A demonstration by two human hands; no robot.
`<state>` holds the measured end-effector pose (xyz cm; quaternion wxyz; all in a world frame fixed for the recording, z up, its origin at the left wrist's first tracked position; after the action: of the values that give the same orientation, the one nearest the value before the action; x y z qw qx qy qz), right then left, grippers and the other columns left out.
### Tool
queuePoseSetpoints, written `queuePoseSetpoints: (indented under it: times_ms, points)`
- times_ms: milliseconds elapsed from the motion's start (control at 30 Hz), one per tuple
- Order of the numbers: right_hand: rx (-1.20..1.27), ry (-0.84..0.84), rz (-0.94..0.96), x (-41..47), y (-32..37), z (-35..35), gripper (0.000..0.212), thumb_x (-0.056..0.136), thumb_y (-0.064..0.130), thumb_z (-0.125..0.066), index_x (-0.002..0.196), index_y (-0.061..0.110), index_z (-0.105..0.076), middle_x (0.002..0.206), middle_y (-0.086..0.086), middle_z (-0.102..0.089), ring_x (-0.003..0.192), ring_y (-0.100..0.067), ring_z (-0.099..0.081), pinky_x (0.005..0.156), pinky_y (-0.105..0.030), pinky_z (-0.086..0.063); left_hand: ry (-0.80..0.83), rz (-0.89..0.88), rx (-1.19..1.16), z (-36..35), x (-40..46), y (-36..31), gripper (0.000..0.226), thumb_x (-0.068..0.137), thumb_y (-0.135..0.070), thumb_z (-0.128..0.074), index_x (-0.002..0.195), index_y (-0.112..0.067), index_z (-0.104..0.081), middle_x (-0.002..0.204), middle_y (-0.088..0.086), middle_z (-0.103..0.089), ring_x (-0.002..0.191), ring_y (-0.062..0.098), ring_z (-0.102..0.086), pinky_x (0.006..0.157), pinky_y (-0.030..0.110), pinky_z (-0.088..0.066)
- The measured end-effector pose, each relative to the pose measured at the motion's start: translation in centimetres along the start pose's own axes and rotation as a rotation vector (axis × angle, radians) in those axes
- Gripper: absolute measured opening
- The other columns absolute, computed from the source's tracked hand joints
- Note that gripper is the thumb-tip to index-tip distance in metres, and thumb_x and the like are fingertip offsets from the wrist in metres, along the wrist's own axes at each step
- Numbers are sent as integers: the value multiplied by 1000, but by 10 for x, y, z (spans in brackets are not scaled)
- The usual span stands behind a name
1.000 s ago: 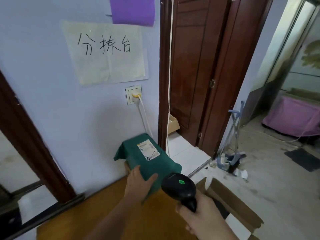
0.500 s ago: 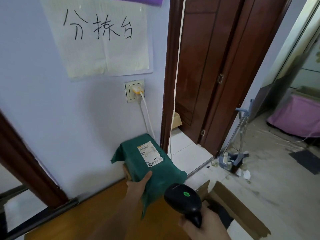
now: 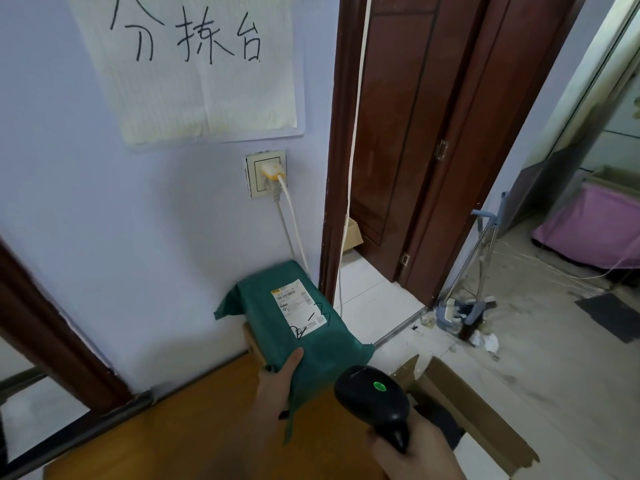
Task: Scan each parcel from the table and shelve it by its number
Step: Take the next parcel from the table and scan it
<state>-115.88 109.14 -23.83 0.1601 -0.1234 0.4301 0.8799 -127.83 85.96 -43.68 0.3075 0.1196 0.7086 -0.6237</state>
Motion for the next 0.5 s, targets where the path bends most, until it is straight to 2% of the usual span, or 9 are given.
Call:
queuePoseSetpoints:
  times_ms: [33, 133, 167, 233, 300, 367, 433, 500]
  points:
    - [-5, -7, -3, 0, 0, 1, 55, 81, 29, -74, 133, 32, -58, 99, 13, -63, 102, -8, -56, 90, -13, -32, 10, -6, -26, -3, -4, 2, 150, 43, -77, -90, 159, -5, -28, 149, 17, -54, 129, 39, -58, 110, 55, -50]
    - [-35, 7, 5, 0, 4, -1, 51, 86, 26, -72, 134, 29, -56, 113, 7, -65, 108, -11, -56, 95, -15, -34, 13, -9, -108, -9, -21, 7, 154, 40, -73, -91, 162, -11, -19, 155, 14, -47, 134, 39, -54, 110, 60, -49]
    - [-32, 22, 10, 1, 4, -3, 51, 86, 24, -72, 134, 27, -55, 110, 8, -65, 108, -12, -57, 95, -16, -35, 16, 14, -127, -12, -26, 11, 152, 43, -73, -91, 162, -16, -17, 155, 13, -46, 133, 39, -54, 107, 62, -50]
    - [-28, 58, 1, 0, 6, -6, 50, 85, 21, -73, 132, 25, -56, 95, 12, -61, 99, -10, -54, 92, -15, -35, 15, 75, -149, -15, -34, 21, 140, 55, -68, -92, 163, -26, -14, 153, 9, -47, 125, 37, -58, 92, 61, -59]
    - [-18, 65, -14, 0, 5, -6, 49, 85, 20, -74, 131, 26, -57, 93, 9, -59, 95, -9, -54, 92, -16, -38, 15, 80, -206, -17, -38, 23, 141, 54, -64, -96, 163, -28, -14, 149, 9, -49, 112, 34, -63, 67, 47, -65]
    - [8, 56, -25, 1, 2, -5, 43, 85, 20, -75, 123, 29, -59, 89, 11, -62, 88, -7, -58, 86, -16, -40, 12, 67, -273, -19, -38, 25, 136, 58, -51, -98, 163, -25, -18, 146, 12, -52, 109, 33, -65, 53, 34, -62]
    - [12, 60, -36, 2, -2, -6, 31, 84, 21, -75, 109, 29, -59, 86, 9, -64, 84, -9, -60, 81, -19, -43, 19, 28, -283, -20, -44, 22, 115, 72, -40, -89, 162, -20, -21, 142, 13, -55, 106, 30, -66, 53, 30, -61]
    - [40, 65, -27, 4, -5, -7, 23, 83, 22, -77, 100, 24, -61, 77, 3, -70, 74, -15, -67, 75, -32, -55, 17, -7, -243, -19, -45, 26, 101, 81, -38, -83, 161, -19, -24, 139, 12, -57, 108, 30, -67, 64, 34, -63]
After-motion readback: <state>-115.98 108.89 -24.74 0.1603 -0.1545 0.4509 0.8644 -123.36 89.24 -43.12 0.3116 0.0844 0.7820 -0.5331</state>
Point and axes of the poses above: each hand's wrist, its own x-axis towards the middle knuckle, its own z-axis out of the back of the hand, y = z × x, the point moved 9 cm from there along x, towards the middle knuckle
